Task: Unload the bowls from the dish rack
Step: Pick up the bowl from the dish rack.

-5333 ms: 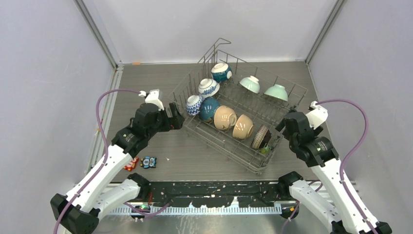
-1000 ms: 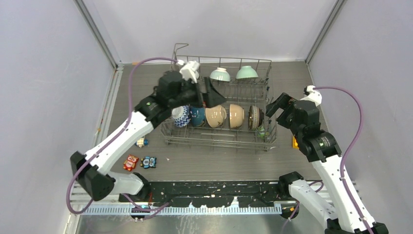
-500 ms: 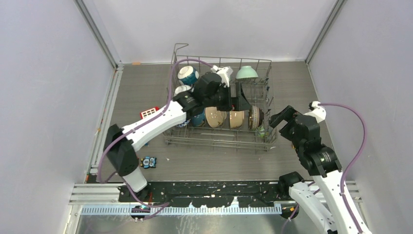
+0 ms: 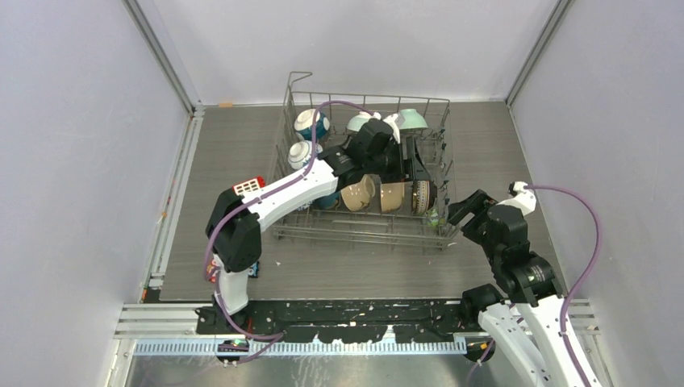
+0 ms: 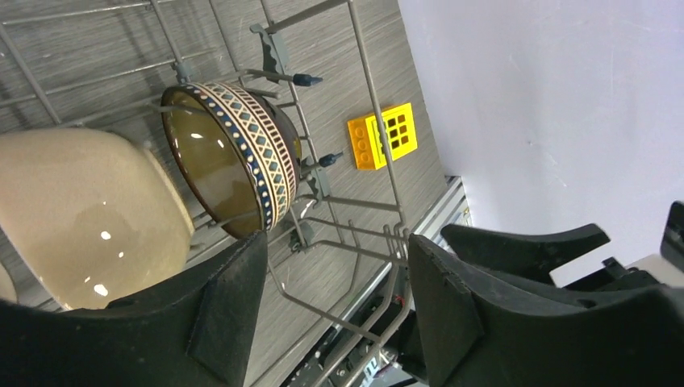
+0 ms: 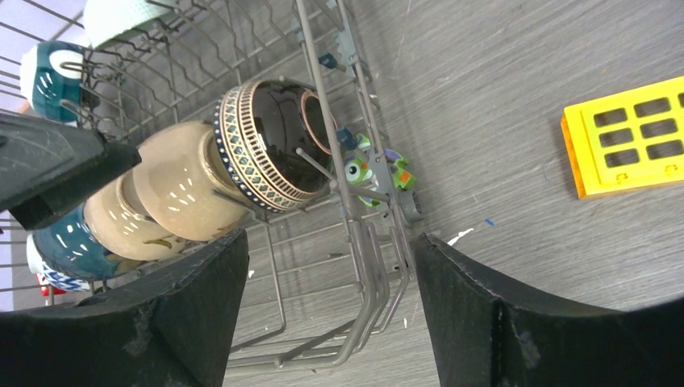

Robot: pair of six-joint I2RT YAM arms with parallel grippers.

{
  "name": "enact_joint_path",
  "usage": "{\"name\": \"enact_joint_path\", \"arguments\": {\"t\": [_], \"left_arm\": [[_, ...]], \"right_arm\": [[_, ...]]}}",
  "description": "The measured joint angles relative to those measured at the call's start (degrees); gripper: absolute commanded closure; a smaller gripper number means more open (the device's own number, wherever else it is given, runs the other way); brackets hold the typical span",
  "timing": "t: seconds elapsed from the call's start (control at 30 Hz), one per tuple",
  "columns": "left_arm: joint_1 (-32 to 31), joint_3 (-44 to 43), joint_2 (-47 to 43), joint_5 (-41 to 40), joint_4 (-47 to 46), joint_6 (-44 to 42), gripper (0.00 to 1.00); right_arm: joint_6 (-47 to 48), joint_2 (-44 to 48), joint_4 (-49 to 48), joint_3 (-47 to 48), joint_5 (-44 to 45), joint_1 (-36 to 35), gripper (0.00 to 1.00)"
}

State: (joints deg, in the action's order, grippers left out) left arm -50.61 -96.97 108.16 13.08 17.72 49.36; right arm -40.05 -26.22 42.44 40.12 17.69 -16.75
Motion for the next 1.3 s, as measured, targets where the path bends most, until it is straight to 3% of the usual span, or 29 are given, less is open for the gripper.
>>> {"name": "enact_joint_path", "arguments": {"t": [0.6,0.83,1.3], "left_arm": [[0.1,-2.6,8.5,1.3,0.1,3.0,0.41],[0.8,-2.3,8.9,4.4,-2.3,4.9,0.51],[1.9,-1.2,11.3,8.2,-5.9,6.3,0.51]], "right_arm": [[-2.4,-3.5,-4.7,-3.5,-2.6,0.0,0.35],[-2.4,-4.8,-6.4,-4.4,-2.9,0.0,0.37],[-2.3,-6.4,-7.1,-5.2,-3.0,0.0,0.38]]}}
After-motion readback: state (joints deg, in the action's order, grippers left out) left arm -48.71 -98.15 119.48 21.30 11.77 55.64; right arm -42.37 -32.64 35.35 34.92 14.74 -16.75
